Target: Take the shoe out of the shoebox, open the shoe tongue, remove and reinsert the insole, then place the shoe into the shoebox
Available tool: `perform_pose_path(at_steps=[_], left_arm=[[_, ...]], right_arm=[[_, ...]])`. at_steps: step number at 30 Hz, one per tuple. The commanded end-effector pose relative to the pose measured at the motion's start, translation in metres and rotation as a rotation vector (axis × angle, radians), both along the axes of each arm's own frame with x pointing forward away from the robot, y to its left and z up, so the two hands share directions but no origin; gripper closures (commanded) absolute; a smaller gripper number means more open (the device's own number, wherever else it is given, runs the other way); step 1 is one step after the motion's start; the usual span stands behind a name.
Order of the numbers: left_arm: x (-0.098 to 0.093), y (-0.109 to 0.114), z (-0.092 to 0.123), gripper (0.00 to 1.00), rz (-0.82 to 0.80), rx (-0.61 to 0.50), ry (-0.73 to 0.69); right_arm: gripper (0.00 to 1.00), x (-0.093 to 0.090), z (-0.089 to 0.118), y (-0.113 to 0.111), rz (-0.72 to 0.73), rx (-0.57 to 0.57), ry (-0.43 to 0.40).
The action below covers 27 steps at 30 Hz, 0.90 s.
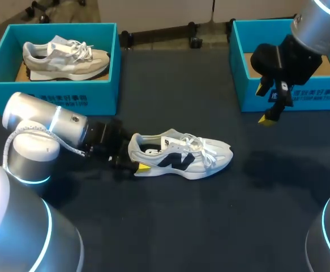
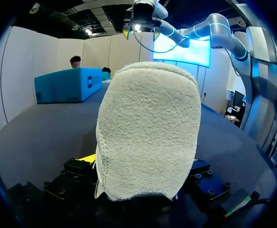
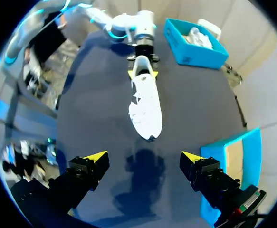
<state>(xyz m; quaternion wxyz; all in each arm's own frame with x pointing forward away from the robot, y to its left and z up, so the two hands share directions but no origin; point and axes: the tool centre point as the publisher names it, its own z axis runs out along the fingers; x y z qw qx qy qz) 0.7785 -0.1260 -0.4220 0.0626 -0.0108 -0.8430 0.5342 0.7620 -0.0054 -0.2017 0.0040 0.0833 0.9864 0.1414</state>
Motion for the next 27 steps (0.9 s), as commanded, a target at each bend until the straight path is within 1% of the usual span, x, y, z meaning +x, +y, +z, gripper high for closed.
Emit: perform_pose_path(at_steps=[1,4,5,7,8,9,10,11,12,13,14,16,27], left_arm=[[0.001,-0.002,-0.004,1.00,0.002,0.004,0.000],[0.001,-0.002,-0.004,1.00,0.002,0.004,0.000],[0.001,-0.002,-0.004,1.00,0.002,0.004,0.000],[0.001,-0.002,-0.004,1.00,0.002,0.004,0.000],[0.001,-0.002,-0.004,1.00,0.002,0.004,0.000],[0.001,-0.002,-0.004,1.00,0.002,0.004,0.000],[0.001,-0.002,-0.004,1.00,0.002,0.004,0.000],[0.001,-0.002,-0.004,1.00,0.002,0.004,0.000],[0.001,-0.002,-0.004,1.00,0.002,0.004,0.000],[0.001,-0.002,-0.004,1.00,0.002,0.004,0.000],[0.001,-0.002,-0.004,1.00,0.002,0.004,0.000],[0.001,-0.002,-0.004,1.00,0.002,0.004,0.000],[0.001,-0.002,-0.004,1.00,0.002,0.004,0.000]], right_arm=[[0.00,0.009,0.000,0.019,-0.348,0.025,0.091],[0.00,0.010,0.002,0.032,-0.471,0.059,0.059],[0.00,0.010,0.003,0.034,-0.494,0.055,0.051],[0.00,0.012,0.007,0.042,-0.578,0.044,0.049],[0.00,0.010,0.006,0.043,-0.663,0.016,0.069],[0.00,0.009,0.006,0.044,-0.680,0.018,0.054],[0.00,0.009,0.006,0.045,-0.722,0.008,0.063],[0.00,0.006,0.006,0.050,-0.807,-0.007,0.066],[0.00,0.004,0.005,0.052,-0.862,0.002,0.067],[0.00,0.004,0.005,0.052,-0.862,0.002,0.067],[0.00,0.000,0.001,0.057,-0.966,0.022,0.064],[0.00,-0.002,0.000,0.066,-0.982,0.032,0.083],[0.00,-0.002,0.000,0.066,-0.982,0.032,0.083]])
